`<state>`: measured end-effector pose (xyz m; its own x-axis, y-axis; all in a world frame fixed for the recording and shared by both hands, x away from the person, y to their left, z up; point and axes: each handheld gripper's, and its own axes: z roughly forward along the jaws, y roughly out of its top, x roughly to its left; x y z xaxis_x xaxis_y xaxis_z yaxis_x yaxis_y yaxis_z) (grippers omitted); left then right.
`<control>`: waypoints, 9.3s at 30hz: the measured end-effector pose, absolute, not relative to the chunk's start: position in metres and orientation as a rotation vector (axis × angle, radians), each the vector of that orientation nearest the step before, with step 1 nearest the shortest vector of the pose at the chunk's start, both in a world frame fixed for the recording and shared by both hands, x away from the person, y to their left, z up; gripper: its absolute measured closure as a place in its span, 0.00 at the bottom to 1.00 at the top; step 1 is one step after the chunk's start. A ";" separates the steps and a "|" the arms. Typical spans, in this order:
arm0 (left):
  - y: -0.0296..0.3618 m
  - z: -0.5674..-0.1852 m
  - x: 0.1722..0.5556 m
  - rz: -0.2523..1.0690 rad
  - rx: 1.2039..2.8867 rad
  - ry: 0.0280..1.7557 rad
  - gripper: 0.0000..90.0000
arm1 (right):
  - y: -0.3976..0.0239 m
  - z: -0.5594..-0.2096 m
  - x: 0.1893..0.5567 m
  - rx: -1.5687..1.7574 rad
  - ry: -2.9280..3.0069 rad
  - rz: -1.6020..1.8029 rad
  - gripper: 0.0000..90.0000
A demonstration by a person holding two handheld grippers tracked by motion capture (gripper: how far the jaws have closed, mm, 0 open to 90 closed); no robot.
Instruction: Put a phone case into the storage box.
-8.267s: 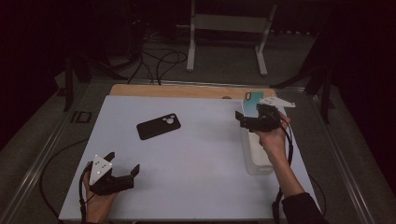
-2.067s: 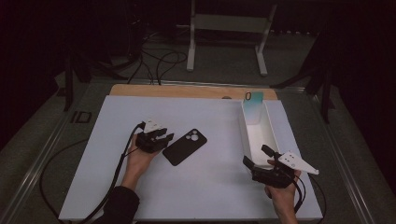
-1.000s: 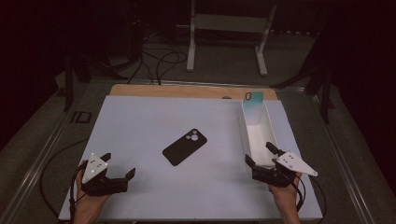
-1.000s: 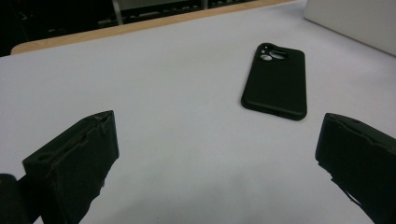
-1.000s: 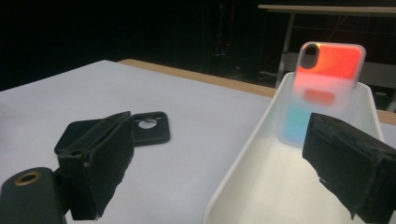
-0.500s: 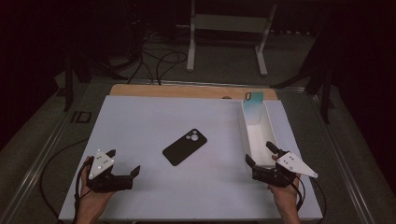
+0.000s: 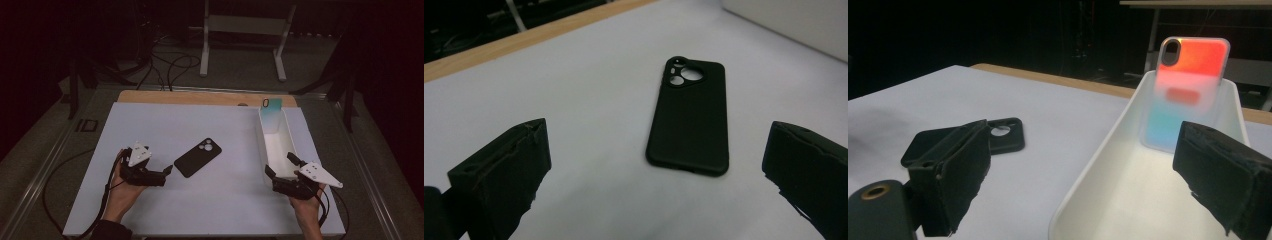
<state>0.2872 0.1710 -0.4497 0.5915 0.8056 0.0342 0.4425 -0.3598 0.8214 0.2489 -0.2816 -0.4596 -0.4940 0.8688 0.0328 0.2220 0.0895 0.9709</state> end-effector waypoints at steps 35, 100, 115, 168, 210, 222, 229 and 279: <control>0.104 -0.496 0.355 0.357 2.268 0.972 0.00 | -0.279 -0.461 0.251 1.078 1.829 1.415 0.09; 0.083 -0.506 0.365 0.262 2.394 1.006 0.18 | -0.283 -0.461 0.254 1.133 1.838 1.417 0.09; 0.092 -0.483 0.356 0.313 2.289 0.978 0.18 | -0.280 -0.458 0.258 1.142 1.881 1.411 0.09; 0.052 -0.431 0.309 0.363 2.162 0.656 0.17 | -0.232 -0.425 0.293 1.137 2.094 1.576 0.15; 0.028 -0.436 0.296 0.334 2.133 0.579 0.19 | -0.198 -0.421 0.297 1.130 2.273 1.782 0.95; 0.041 -0.435 0.301 0.195 2.115 0.568 0.11 | -0.203 -0.416 0.290 1.019 2.315 1.788 0.95; 0.043 -0.435 0.301 0.079 2.095 0.514 0.23 | -0.201 -0.411 0.284 0.911 2.365 1.788 0.95; 0.058 -0.448 0.293 0.091 2.080 0.473 0.89 | -0.209 -0.406 0.284 1.016 2.282 1.580 0.16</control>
